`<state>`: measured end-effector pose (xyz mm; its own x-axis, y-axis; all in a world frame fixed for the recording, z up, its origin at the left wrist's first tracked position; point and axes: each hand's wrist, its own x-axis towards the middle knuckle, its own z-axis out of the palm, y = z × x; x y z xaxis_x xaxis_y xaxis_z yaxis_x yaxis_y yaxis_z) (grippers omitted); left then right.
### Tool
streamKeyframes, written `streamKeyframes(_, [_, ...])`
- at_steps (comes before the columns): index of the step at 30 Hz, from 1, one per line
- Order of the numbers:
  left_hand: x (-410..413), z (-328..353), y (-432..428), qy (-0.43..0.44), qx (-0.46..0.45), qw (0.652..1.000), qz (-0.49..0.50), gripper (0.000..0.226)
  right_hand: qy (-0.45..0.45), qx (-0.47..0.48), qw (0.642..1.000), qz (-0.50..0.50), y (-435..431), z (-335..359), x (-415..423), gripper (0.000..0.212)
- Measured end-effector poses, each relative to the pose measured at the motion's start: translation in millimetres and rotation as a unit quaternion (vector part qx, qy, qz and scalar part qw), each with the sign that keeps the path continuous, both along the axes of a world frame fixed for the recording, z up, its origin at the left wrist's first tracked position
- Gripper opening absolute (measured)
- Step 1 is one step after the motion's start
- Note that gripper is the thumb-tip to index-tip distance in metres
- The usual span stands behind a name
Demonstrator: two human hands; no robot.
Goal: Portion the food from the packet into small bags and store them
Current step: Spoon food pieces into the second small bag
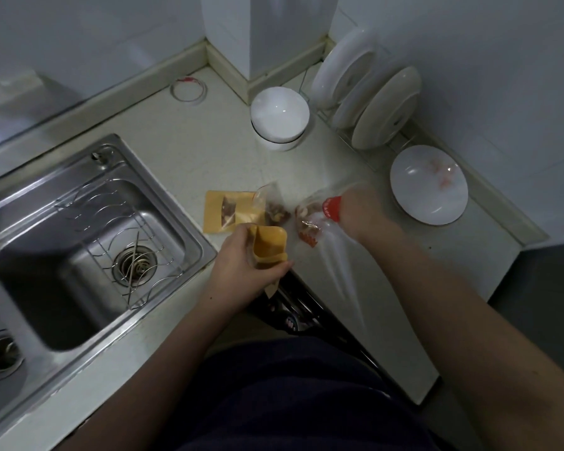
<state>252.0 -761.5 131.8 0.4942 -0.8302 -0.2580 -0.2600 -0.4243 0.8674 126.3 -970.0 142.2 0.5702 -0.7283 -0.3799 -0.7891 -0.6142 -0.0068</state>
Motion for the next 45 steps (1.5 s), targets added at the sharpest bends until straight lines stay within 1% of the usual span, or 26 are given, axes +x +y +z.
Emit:
streamKeyframes(2, [0.2,-0.1,-1.2,-0.002,0.001,1.0,-0.007,0.077,0.005,0.018,0.999,-0.05,-1.9,-9.6,-3.8,0.022])
streamKeyframes(4, [0.1,0.6,-2.0,-0.003,-0.001,1.0,-0.01,0.073,-0.011,0.067,0.991,-0.115,-6.0,-16.0,-11.0,0.025])
streamKeyframes(5, [-0.2,1.1,-2.6,-0.003,-0.001,1.0,-0.01,0.073,-0.04,0.11,0.979,-0.166,-8.6,-18.3,-16.4,0.027])
streamKeyframes(6, [-0.5,1.4,-2.8,-0.003,-0.001,1.0,-0.01,0.072,-0.073,0.161,0.959,-0.22,-12.3,-21.8,-20.9,0.029])
streamKeyframes(7, [-0.7,1.1,-3.2,-0.004,-0.001,1.0,-0.012,0.072,-0.108,0.212,0.932,-0.272,-13.9,-22.2,-23.1,0.03])
streamKeyframes(8, [-0.9,0.6,-3.5,-0.004,0.001,1.0,-0.016,0.072,-0.132,0.253,0.908,-0.305,-14.9,-21.3,-25.6,0.027])
streamKeyframes(10, [-1.0,-0.4,-4.4,-0.003,0.005,1.0,-0.025,0.068,-0.149,0.318,0.871,-0.344,-14.5,-17.5,-32.4,0.008])
streamKeyframes(12, [-1.6,-1.8,-6.1,-0.005,0.011,0.999,-0.033,0.064,-0.188,0.351,0.834,-0.383,-12.9,-13.1,-44.7,0.022])
streamKeyframes(13, [-2.2,-2.3,-7.0,-0.009,0.014,0.999,-0.037,0.064,-0.202,0.359,0.818,-0.4,-11.4,-9.2,-51.4,0.025])
streamKeyframes(17, [-6.4,-2.0,-13.1,-0.001,0.021,0.998,-0.057,0.063,-0.194,0.392,0.783,-0.443,-2.9,1.9,-75.2,0.029])
streamKeyframes(21, [-13.1,-1.9,-21.4,0.006,0.029,0.996,-0.084,0.064,-0.218,0.348,0.778,-0.475,4.9,17.9,-97.1,0.019])
streamKeyframes(23, [-17.6,-2.4,-25.4,0.003,0.031,0.994,-0.104,0.061,-0.239,0.345,0.77,-0.48,8.6,25.8,-106.6,0.014])
streamKeyframes(27, [-26.4,-4.9,-34.7,0.011,0.031,0.989,-0.147,0.053,-0.251,0.305,0.786,-0.475,16.2,38.6,-115.8,0.029])
streamKeyframes(29, [-29.1,-6.9,-39.0,0.009,0.023,0.986,-0.163,0.05,-0.275,0.306,0.775,-0.48,19.0,43.8,-118.6,0.032])
streamKeyframes(31, [-31.5,-8.3,-42.7,0.003,0.017,0.984,-0.178,0.05,-0.276,0.3,0.772,-0.488,20.1,48.6,-121.7,0.032])
streamKeyframes(33, [-33.7,-9.1,-46.1,-0.002,0.017,0.982,-0.191,0.05,-0.278,0.296,0.765,-0.499,20.5,52.2,-123.5,0.027])
streamKeyframes(36, [-36.2,-7.9,-50.2,-0.005,0.009,0.98,-0.199,0.049,-0.314,0.318,0.735,-0.51,22.9,58.0,-126.1,0.017])
streamKeyframes(39, [-37.1,-6.0,-52.2,0.007,0.002,0.98,-0.201,0.051,-0.34,0.313,0.737,-0.493,26.1,64.5,-127.7,0.011])
streamKeyframes(43, [-35.7,-3.3,-53.3,0.031,-0.006,0.978,-0.204,0.058,-0.365,0.3,0.74,-0.478,26.9,72.1,-129.4,0.014])
streamKeyframes(45, [-34.6,-3.4,-53.5,0.028,-0.009,0.978,-0.209,0.06,-0.383,0.301,0.733,-0.475,26.6,75.0,-129.8,0.018])
